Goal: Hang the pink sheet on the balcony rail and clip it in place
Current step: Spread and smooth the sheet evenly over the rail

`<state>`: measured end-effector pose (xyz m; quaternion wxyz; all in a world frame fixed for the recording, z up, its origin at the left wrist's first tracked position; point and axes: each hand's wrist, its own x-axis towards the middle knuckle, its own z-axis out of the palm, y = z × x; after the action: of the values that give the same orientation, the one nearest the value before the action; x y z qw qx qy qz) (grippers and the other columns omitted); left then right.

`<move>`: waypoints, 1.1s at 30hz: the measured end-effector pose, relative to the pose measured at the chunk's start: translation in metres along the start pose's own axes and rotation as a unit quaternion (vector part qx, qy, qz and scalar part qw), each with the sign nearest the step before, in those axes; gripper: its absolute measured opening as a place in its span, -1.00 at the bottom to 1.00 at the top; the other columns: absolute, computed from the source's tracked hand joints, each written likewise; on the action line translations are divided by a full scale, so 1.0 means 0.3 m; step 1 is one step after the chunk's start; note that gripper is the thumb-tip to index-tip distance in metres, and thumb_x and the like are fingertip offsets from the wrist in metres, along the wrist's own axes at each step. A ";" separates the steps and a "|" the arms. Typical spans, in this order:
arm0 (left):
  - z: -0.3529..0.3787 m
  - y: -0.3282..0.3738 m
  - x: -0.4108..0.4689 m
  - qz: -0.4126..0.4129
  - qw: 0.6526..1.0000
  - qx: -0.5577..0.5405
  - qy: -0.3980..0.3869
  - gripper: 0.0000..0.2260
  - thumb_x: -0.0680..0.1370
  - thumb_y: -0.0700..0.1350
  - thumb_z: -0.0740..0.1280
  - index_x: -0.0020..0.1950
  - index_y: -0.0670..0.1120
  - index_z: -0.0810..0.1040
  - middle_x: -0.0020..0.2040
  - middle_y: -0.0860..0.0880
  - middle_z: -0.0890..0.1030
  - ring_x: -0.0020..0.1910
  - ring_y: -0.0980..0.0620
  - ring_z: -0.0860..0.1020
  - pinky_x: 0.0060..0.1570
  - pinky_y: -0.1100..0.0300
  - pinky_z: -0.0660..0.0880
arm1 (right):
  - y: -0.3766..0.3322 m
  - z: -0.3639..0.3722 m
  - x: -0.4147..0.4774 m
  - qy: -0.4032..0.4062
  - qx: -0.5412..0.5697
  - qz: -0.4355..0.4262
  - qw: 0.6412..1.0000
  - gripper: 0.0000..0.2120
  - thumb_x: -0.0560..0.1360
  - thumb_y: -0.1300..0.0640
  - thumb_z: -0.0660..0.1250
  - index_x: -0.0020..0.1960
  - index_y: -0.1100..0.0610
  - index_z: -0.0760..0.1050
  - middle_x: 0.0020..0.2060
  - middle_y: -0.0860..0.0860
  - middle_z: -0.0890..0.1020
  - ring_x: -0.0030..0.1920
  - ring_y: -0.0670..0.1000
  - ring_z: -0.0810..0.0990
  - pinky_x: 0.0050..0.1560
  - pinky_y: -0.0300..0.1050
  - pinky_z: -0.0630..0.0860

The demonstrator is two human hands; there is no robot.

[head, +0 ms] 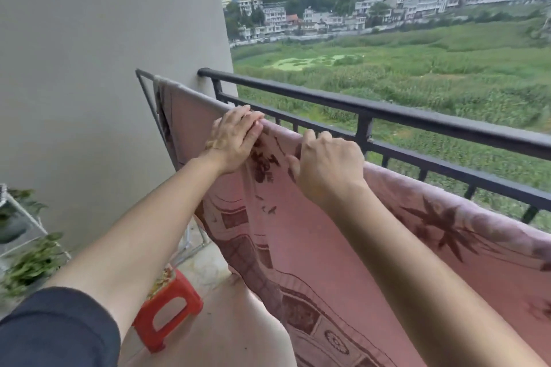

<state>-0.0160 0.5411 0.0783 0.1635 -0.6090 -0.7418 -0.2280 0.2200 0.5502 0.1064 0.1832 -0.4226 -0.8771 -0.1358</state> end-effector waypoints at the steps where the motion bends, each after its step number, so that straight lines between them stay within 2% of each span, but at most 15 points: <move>1: 0.008 -0.052 0.017 -0.013 1.000 -0.003 -0.001 -0.46 0.60 0.29 -0.13 0.47 0.14 0.32 0.53 -0.03 0.27 0.53 -0.05 0.15 0.47 -0.14 0.08 | -0.032 0.013 0.038 -0.002 0.002 -0.006 1.000 -0.55 0.61 -0.24 0.12 0.23 0.13 0.40 0.07 0.08 0.58 0.02 0.14 0.63 -0.25 -0.04 0.28; 4: 0.018 -0.237 0.079 -0.063 0.998 -0.026 -0.003 -0.50 0.62 0.27 -0.09 0.50 0.17 0.28 0.56 -0.01 0.22 0.55 -0.03 0.08 0.49 -0.12 0.02 | -0.126 0.050 0.153 -0.002 0.018 -0.022 1.000 -0.52 0.60 -0.27 0.12 0.21 0.13 0.42 0.06 0.08 0.59 0.02 0.14 0.63 -0.24 -0.05 0.28; 7: 0.035 -0.422 0.140 -0.058 0.998 -0.024 -0.006 -0.56 0.66 0.20 -0.04 0.53 0.18 0.24 0.57 0.01 0.19 0.57 -0.04 0.04 0.47 -0.10 -0.02 | -0.237 0.094 0.266 0.011 0.004 -0.018 1.000 -0.51 0.59 -0.28 0.12 0.15 0.15 0.42 0.02 0.09 0.60 -0.01 0.16 0.63 -0.24 -0.05 0.27; 11: 0.071 -0.688 0.222 -0.066 0.998 -0.017 -0.014 -0.56 0.66 0.18 0.00 0.55 0.21 0.14 0.59 -0.08 0.11 0.57 -0.08 0.00 0.49 -0.14 -0.05 | -0.400 0.167 0.424 0.019 -0.014 0.028 0.999 -0.51 0.59 -0.29 0.10 0.14 0.14 0.40 0.00 0.10 0.59 -0.04 0.16 0.62 -0.22 -0.04 0.32; 13: 0.092 -0.843 0.261 -0.073 0.996 -0.023 -0.034 -0.54 0.66 0.19 -0.01 0.56 0.21 0.07 0.58 -0.12 0.15 0.56 -0.10 0.04 0.49 -0.16 0.00 | -0.491 0.206 0.512 0.019 -0.042 0.049 0.998 -0.50 0.59 -0.31 0.08 0.16 0.12 0.40 0.00 0.11 0.58 -0.03 0.17 0.61 -0.21 -0.02 0.32; 15: 0.112 -1.003 0.303 -0.104 0.991 -0.046 -0.065 -0.51 0.66 0.19 -0.01 0.56 0.07 0.15 0.52 -0.13 0.27 0.52 -0.13 0.17 0.45 -0.12 0.14 | -0.590 0.250 0.604 0.015 -0.054 0.076 0.996 -0.47 0.58 -0.32 0.05 0.15 0.13 0.42 0.02 0.13 0.58 0.01 0.18 0.60 -0.17 0.01 0.32; 18: 0.147 -1.247 0.341 -0.208 0.961 -0.147 -0.111 -0.48 0.64 0.20 0.04 0.50 -0.07 0.30 0.45 -0.15 0.40 0.42 -0.19 0.36 0.37 -0.07 0.31 | -0.742 0.298 0.752 0.002 -0.051 0.109 0.993 -0.43 0.57 -0.34 0.06 0.18 0.15 0.43 0.07 0.15 0.59 0.05 0.20 0.60 -0.09 0.04 0.39; 21: 0.169 -1.433 0.384 -0.249 0.938 -0.233 -0.063 -0.47 0.62 0.16 0.12 0.50 -0.11 0.30 0.44 -0.17 0.41 0.41 -0.20 0.38 0.36 -0.02 0.34 | -0.869 0.343 0.887 -0.004 -0.051 0.114 0.992 -0.42 0.57 -0.34 0.05 0.27 0.10 0.41 0.11 0.15 0.58 0.08 0.20 0.59 -0.01 0.08 0.45; 24: 0.173 -1.557 0.447 -0.291 0.906 -0.306 -0.029 -0.49 0.65 0.08 0.14 0.54 -0.13 0.23 0.49 -0.15 0.36 0.45 -0.15 0.34 0.41 0.05 0.27 | -0.976 0.398 1.015 -0.003 -0.060 0.103 0.993 -0.43 0.57 -0.35 0.02 0.25 0.09 0.42 0.11 0.13 0.58 0.09 0.19 0.58 0.04 0.10 0.44; 26: 0.190 -1.632 0.497 -0.300 0.887 -0.350 -0.009 -0.50 0.64 0.08 0.14 0.52 -0.11 0.26 0.46 -0.14 0.39 0.42 -0.14 0.38 0.41 0.01 0.30 | -1.049 0.443 1.094 0.007 -0.054 0.094 0.994 -0.40 0.57 -0.33 0.04 0.35 0.11 0.38 0.14 0.14 0.57 0.13 0.20 0.56 0.08 0.11 0.44; 29: 0.238 -1.730 0.583 -0.301 0.854 -0.424 -0.002 -0.52 0.58 0.15 0.16 0.38 -0.10 0.40 0.28 -0.13 0.56 0.27 -0.14 0.52 0.25 0.00 0.45 | -1.149 0.508 1.205 0.016 -0.052 0.079 0.995 -0.32 0.58 -0.29 0.08 0.51 0.15 0.26 0.22 0.15 0.55 0.18 0.21 0.54 0.11 0.11 0.42; 31: 0.253 -1.755 0.635 -0.289 0.828 -0.481 -0.003 -0.50 0.52 0.27 0.21 0.26 -0.07 0.53 0.14 -0.06 0.65 0.16 -0.07 0.60 0.18 0.01 0.52 | -1.195 0.547 1.282 0.024 -0.045 0.071 0.996 -0.34 0.58 -0.25 0.10 0.50 0.18 0.27 0.20 0.16 0.57 0.16 0.21 0.55 0.09 0.10 0.43; 33: 0.245 -1.756 0.672 -0.256 0.821 -0.510 -0.002 -0.55 0.53 0.28 0.27 0.15 -0.05 0.62 0.03 0.01 0.69 0.05 0.07 0.64 0.11 0.12 0.56 | -1.237 0.582 1.365 0.036 -0.033 0.055 0.997 -0.44 0.58 -0.19 0.10 0.43 0.16 0.35 0.16 0.16 0.58 0.10 0.20 0.57 0.01 0.08 0.43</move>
<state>-0.5701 0.6666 0.0479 -0.2360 -0.3942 -0.6490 -0.6064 -0.3453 0.6771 0.0977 0.2080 -0.4713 -0.8401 -0.1700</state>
